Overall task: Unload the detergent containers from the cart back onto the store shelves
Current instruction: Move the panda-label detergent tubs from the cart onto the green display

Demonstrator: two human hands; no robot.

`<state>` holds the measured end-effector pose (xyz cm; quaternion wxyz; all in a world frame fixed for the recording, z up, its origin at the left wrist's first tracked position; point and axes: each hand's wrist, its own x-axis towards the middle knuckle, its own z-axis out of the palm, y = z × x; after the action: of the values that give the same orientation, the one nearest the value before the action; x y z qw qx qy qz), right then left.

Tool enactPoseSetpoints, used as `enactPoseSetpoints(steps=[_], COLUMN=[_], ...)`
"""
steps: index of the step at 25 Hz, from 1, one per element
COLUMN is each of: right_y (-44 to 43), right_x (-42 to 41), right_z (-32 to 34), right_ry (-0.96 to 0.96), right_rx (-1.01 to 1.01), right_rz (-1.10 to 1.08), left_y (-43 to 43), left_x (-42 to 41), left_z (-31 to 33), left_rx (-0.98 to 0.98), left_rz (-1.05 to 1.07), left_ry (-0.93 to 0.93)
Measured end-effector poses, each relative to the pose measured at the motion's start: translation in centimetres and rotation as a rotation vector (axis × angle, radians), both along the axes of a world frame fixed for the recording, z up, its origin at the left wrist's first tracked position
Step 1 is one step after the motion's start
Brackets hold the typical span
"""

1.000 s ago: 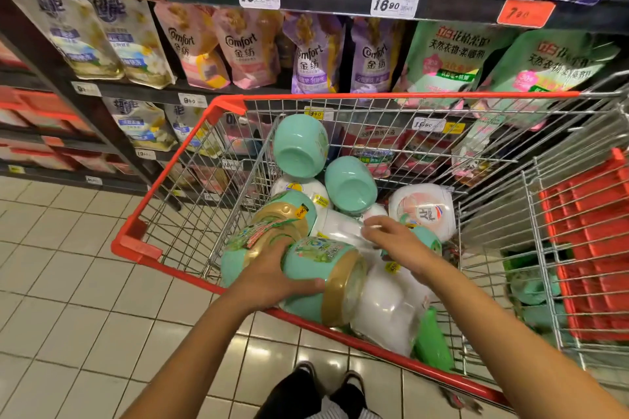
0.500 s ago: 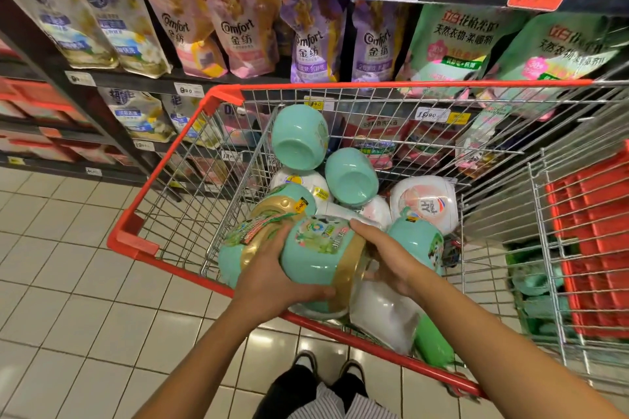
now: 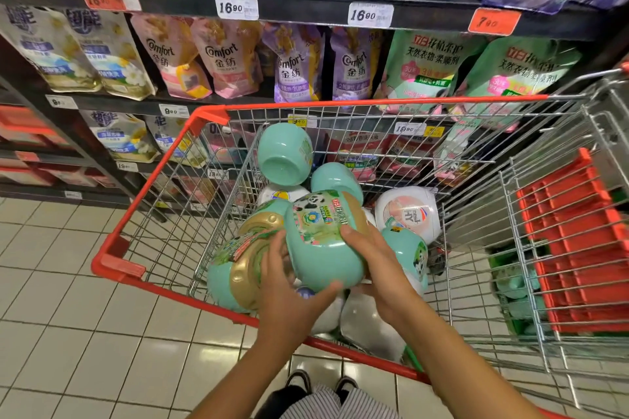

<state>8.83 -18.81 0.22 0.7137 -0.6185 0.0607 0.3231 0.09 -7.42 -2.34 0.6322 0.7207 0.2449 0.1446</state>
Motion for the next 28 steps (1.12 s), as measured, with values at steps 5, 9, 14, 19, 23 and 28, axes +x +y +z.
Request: enactPoseSetpoints(steps=[5, 9, 14, 19, 23, 28], right_y=[-3.1, -5.4, -4.1, -3.5, -4.7, -8.5], right_x=[1.6, 2.9, 3.2, 2.1, 0.9, -1.8], right_z=[-0.1, -0.1, 0.3, 0.5, 1.3, 2.8], right_ry=[-0.147, -0.256, -0.237, -0.189, -0.243, -0.348], right_rx=[-0.026, 0.025, 0.171, 0.119, 0.099, 0.052], right_rz=[0.033, 0.147, 0.065, -0.045, -0.195, -0.463], left_y=[1.6, 6.5, 6.1, 3.1, 1.8, -1.9], left_x=[0.6, 2.8, 3.4, 3.0, 3.7, 5.3], left_z=[1.0, 2.9, 2.9, 2.1, 3.2, 4.7], left_rx=[-0.188, -0.372, -0.485, -0.542, -0.509, -0.495], left_rz=[0.033, -0.011, -0.393, -0.116, -0.177, -0.395], left_ry=[-0.070, 0.000, 0.192, 0.043, 0.022, 0.029])
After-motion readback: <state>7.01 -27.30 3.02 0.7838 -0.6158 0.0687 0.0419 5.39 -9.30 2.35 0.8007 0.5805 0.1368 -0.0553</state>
